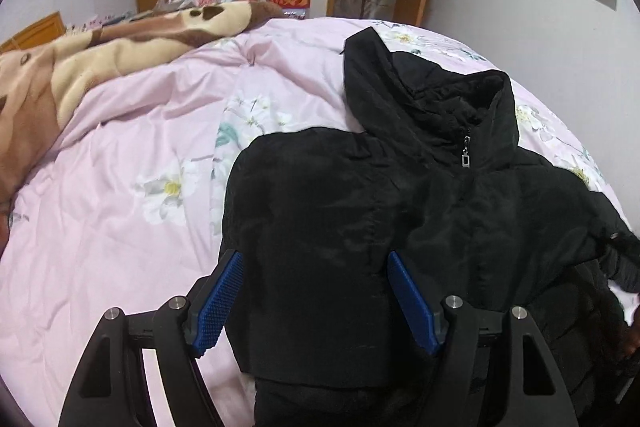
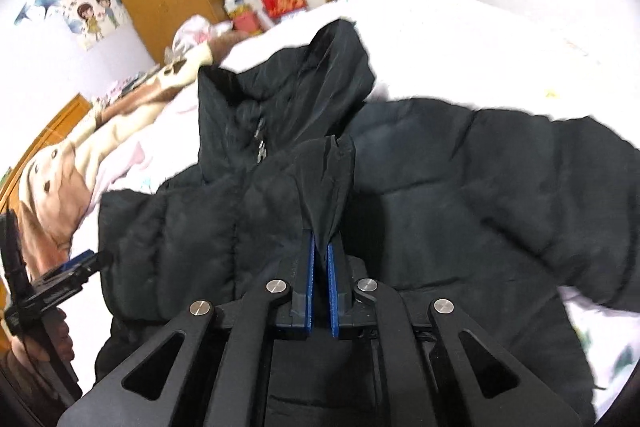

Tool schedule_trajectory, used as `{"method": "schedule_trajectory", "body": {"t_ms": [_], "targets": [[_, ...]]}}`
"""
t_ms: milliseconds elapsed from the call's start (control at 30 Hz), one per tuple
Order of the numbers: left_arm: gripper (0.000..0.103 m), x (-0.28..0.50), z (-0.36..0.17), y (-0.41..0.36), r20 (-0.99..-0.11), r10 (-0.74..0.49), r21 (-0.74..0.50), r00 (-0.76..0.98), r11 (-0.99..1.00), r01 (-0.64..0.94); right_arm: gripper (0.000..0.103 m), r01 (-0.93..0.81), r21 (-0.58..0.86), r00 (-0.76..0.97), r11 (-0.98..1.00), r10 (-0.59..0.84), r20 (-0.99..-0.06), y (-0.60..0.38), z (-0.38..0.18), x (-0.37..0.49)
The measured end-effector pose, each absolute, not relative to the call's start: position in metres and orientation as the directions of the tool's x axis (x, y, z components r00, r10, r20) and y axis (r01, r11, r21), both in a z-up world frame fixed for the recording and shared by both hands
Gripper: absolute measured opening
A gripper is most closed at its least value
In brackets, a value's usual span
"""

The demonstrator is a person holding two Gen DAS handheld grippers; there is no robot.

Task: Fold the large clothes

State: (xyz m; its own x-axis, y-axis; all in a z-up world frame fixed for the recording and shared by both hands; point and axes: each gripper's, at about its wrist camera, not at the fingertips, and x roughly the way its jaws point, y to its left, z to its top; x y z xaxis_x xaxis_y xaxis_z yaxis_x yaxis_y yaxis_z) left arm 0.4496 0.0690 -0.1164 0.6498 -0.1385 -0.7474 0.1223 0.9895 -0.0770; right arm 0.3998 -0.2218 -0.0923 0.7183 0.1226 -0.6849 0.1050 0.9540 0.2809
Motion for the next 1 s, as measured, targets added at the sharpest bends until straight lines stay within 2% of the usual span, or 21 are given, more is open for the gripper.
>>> {"method": "schedule_trajectory", "body": {"t_ms": [233,567,800,900,1000], "targets": [[0.074,0.474,-0.146,0.045,-0.805,-0.094,-0.016,0.586,0.990,0.137,0.005,0.194,0.175,0.653,0.965,0.006,-0.757,-0.239,-0.116,0.408],[0.079,0.490,-0.171,0.045,-0.844,-0.089,-0.029,0.529,0.992,0.121,0.008,0.221,0.124,0.592,0.967,-0.032,-0.805,-0.246,-0.155,0.426],[0.079,0.485,-0.162,0.046,-0.848,-0.074,-0.030,0.525,0.995,0.092,0.028,0.267,0.091,0.577,0.960,-0.084,-0.812,-0.255,-0.143,0.416],[0.079,0.475,-0.147,0.052,-0.834,-0.124,-0.105,0.538,0.992,0.065,0.029,0.300,0.101,0.606,0.948,-0.108,-0.788,-0.267,-0.124,0.396],[0.079,0.458,-0.126,0.050,-0.815,-0.134,-0.120,0.563,0.991,0.062,0.029,0.338,0.121,0.637,0.933,-0.132,-0.759,-0.284,-0.105,0.370]]}}
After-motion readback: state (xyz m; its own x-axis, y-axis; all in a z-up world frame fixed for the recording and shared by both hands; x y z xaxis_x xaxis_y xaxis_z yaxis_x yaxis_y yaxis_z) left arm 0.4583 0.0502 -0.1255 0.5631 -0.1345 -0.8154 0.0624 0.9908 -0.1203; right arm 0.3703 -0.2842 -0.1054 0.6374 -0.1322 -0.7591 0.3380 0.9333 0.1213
